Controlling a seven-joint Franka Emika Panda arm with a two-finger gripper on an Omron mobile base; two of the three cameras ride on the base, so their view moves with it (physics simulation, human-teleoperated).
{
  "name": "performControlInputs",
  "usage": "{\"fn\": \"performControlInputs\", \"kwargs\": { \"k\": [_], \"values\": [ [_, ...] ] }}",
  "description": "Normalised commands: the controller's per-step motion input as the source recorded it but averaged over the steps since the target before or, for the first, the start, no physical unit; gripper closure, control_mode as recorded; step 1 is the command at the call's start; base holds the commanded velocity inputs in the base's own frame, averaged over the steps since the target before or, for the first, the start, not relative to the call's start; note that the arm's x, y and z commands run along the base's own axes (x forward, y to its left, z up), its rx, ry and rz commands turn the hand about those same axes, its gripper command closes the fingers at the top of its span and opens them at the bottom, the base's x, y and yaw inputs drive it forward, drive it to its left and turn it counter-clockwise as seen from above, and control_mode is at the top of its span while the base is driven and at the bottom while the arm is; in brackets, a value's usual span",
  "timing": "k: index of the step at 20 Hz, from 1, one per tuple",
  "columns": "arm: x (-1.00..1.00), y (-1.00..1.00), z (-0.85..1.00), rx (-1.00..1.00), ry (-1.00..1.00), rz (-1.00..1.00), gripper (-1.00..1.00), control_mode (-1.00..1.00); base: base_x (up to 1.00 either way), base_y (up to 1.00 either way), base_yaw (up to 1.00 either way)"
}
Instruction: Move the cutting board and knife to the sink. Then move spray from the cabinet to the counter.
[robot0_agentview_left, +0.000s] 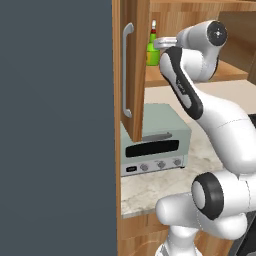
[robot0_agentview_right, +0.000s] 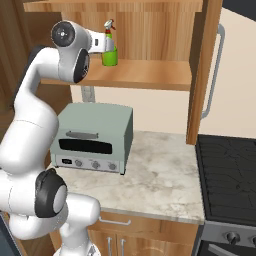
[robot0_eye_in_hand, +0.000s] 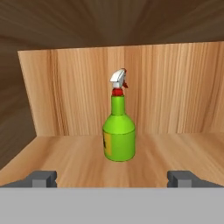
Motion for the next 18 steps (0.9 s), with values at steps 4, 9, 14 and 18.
{"fn": "performControlInputs", "kwargs": {
  "k": [4,9,14,18],
  "values": [
    [0.34,0.00,0.00,0.00,0.03,0.01,-1.00,-1.00,0.00,0.00,0.00],
    [0.33,0.00,0.00,0.00,0.04,0.00,-1.00,-1.00,0.00,0.00,0.00],
    [0.30,0.00,0.00,0.00,0.05,0.00,-1.00,-1.00,0.00,0.00,0.00],
    [0.24,0.02,-0.01,0.00,0.02,0.00,-1.00,-1.00,0.00,0.00,0.00]
  ]
}}
